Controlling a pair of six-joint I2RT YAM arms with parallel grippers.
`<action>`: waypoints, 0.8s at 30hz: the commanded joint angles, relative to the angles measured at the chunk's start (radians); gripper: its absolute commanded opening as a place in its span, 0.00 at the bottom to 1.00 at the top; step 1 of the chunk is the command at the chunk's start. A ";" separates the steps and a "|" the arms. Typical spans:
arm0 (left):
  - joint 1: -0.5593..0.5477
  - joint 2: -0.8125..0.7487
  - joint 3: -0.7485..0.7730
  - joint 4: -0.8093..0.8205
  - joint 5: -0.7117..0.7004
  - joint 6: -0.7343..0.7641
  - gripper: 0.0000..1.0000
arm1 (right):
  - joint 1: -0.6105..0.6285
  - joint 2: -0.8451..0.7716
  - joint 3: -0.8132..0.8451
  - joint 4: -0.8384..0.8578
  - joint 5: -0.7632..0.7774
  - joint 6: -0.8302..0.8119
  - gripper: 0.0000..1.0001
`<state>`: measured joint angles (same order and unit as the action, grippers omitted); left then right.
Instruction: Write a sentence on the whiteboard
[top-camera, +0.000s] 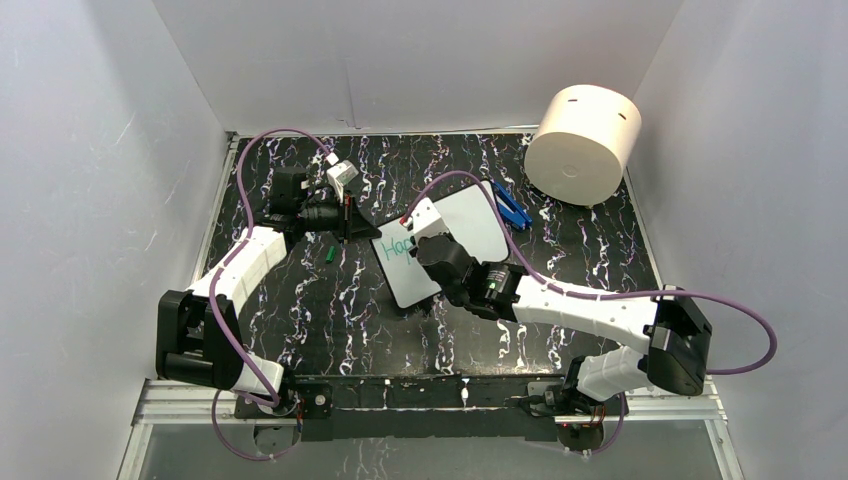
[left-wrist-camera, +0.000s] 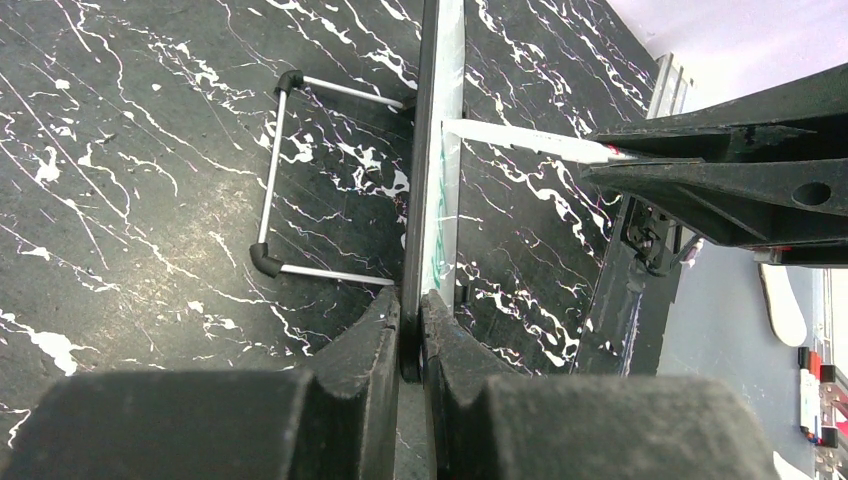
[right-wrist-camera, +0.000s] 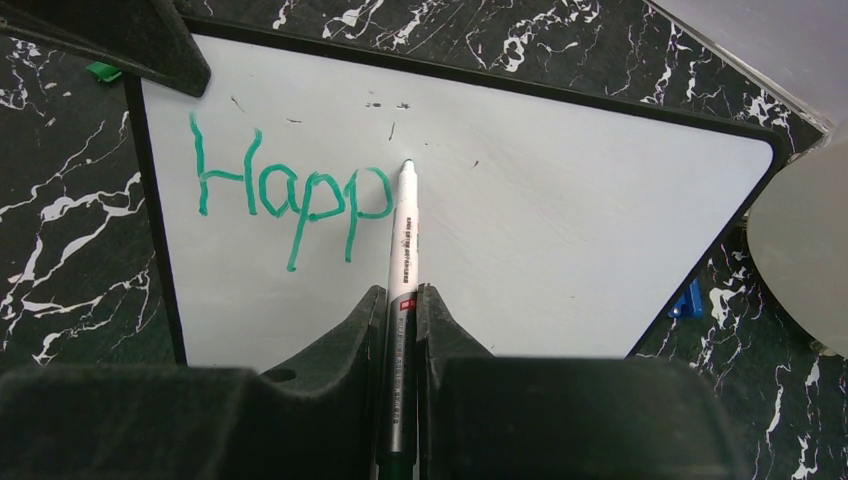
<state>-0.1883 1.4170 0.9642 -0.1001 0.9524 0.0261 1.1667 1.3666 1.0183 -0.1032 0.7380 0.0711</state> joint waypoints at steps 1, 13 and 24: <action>-0.016 0.025 -0.005 -0.067 -0.075 0.044 0.00 | -0.010 -0.037 0.017 -0.018 -0.020 0.005 0.00; -0.016 0.026 -0.006 -0.067 -0.075 0.044 0.00 | -0.010 -0.063 -0.002 -0.040 -0.032 0.028 0.00; -0.016 0.026 -0.004 -0.069 -0.073 0.046 0.00 | -0.011 -0.030 0.002 -0.027 -0.028 0.029 0.00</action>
<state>-0.1890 1.4170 0.9642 -0.1059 0.9611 0.0261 1.1587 1.3312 1.0172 -0.1619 0.6979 0.0830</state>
